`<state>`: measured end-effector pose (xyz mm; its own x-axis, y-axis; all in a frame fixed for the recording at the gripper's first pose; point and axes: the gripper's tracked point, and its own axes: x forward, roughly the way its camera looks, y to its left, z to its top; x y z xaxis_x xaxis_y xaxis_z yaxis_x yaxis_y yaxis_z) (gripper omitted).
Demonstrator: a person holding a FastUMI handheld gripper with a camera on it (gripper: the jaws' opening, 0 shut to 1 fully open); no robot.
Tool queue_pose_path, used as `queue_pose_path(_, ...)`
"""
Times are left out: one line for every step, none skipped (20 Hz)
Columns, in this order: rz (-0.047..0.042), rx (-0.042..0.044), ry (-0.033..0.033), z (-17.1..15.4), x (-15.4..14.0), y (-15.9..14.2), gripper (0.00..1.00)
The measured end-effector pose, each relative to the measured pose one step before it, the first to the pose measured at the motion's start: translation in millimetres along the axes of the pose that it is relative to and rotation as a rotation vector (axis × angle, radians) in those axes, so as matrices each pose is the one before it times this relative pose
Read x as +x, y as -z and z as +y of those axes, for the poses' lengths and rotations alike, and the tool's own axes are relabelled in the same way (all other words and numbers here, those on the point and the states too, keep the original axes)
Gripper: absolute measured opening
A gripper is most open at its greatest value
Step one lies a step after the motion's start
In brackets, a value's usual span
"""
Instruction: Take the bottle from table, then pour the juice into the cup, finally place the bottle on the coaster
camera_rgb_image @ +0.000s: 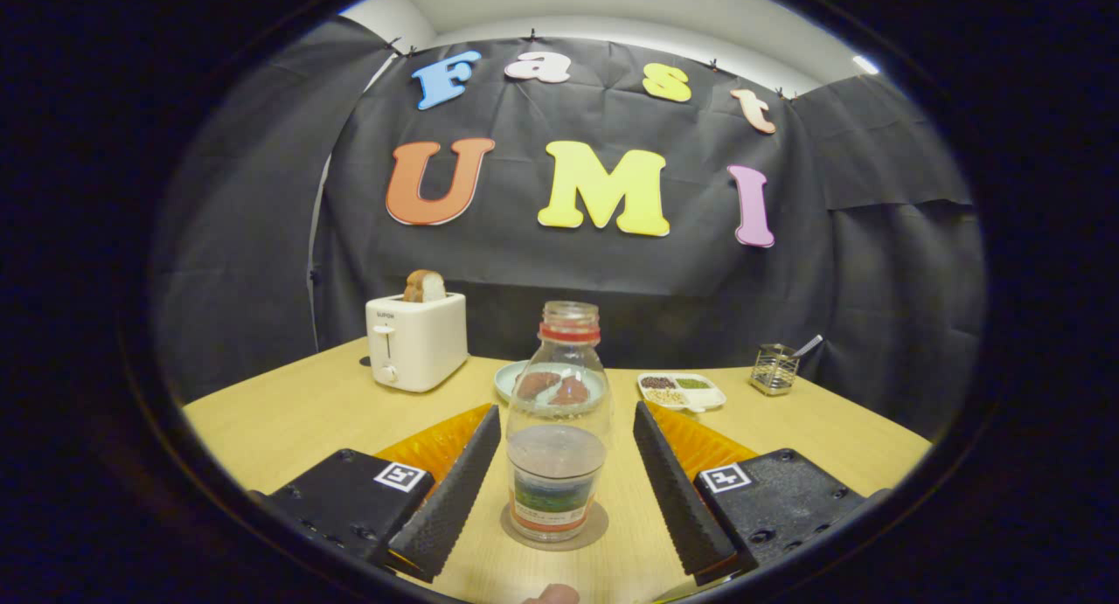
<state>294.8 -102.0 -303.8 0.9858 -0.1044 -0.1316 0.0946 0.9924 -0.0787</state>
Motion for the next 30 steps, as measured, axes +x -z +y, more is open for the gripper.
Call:
queue_pose_path(-0.00925, 0.00973, 0.002, -2.67, -7.28, -8.19, 0.98)
queue_pose_path(-0.01144, 0.01115, -0.00256, -1.62, -8.47, -10.47, 0.99)
queue_pose_path(-0.01244, 0.01329, -0.00442, -2.1, -9.56, -11.92, 0.99)
queue_pose_path(-0.00886, 0.00991, -0.00969, -2.36, -8.65, -10.77, 0.99)
queue_pose_path(-0.00352, 0.00196, -0.01643, -1.94, -8.03, -8.49, 0.99)
queue_pose_path(0.00986, -0.00212, 0.00198, -6.62, -8.33, -5.85, 0.99)
queue_pose_path(0.00627, -0.00521, 0.00941, -10.96, -9.66, -5.09, 0.99)
queue_pose_path(-0.00347, -0.00493, 0.00572, -7.61, -10.16, -8.02, 0.99)
queue_pose_path(-0.00321, -0.01181, 0.00623, -6.59, -10.48, -7.88, 1.0)
queue_pose_path(0.01592, -0.00637, 0.00775, -7.8, -10.05, -4.64, 1.0)
queue_pose_path(0.00573, 0.00328, 0.00974, -7.51, -10.56, -4.22, 1.0)
queue_pose_path(0.00284, 0.00654, 0.00014, -4.71, -10.54, -7.88, 1.0)
queue_pose_path(-0.01218, 0.01596, -0.00389, -2.91, -10.11, -9.1, 1.0)
queue_pose_path(-0.00474, 0.00754, -0.00536, -2.12, -9.5, -7.25, 1.0)
queue_pose_path(-0.00154, 0.00761, 0.00254, -3.83, -8.51, -3.38, 1.0)
queue_pose_path(-0.02226, 0.01726, -0.00996, 2.32, -7.39, -11.33, 1.0)
queue_pose_path(-0.00763, 0.00534, 0.0, 2.62, -6.21, -7.73, 1.0)
queue_pose_path(-0.01006, -0.00258, 0.00796, 1.95, 3.45, -1.87, 1.0)
queue_pose_path(-0.00908, -0.00224, 0.00882, -0.68, -6.98, -8.66, 1.0)
queue_pose_path(-0.00968, -0.00534, 0.00233, 1.53, -6.48, -8.54, 1.0)
queue_pose_path(-0.00328, 0.00353, -0.00665, 3.66, -6.71, -7.32, 1.0)
queue_pose_path(-0.00304, 0.01101, -0.00415, 2.44, -5.86, -7.19, 1.0)
queue_pose_path(-0.00326, 0.0139, -0.00024, -0.55, -5.67, -7.25, 1.0)
queue_pose_path(0.00341, 0.01899, -0.00771, 1.88, -5.46, -5.55, 1.0)
queue_pose_path(0.01094, 0.0149, -0.01274, 3.73, -5.56, -3.43, 1.0)
queue_pose_path(0.01256, 0.00763, -0.00347, 1.19, -5.79, -3.33, 1.0)
queue_pose_path(0.00897, -0.00009, -0.00246, 0.85, -4.61, -4.09, 1.0)
queue_pose_path(0.00877, -0.00439, 0.00495, 0.3, -4.98, -3.18, 1.0)
queue_pose_path(0.00227, -0.00492, 0.00641, -1.46, -5.05, -3.25, 1.0)
queue_pose_path(0.00601, -0.00531, 0.00418, -0.49, -5.08, -1.45, 1.0)
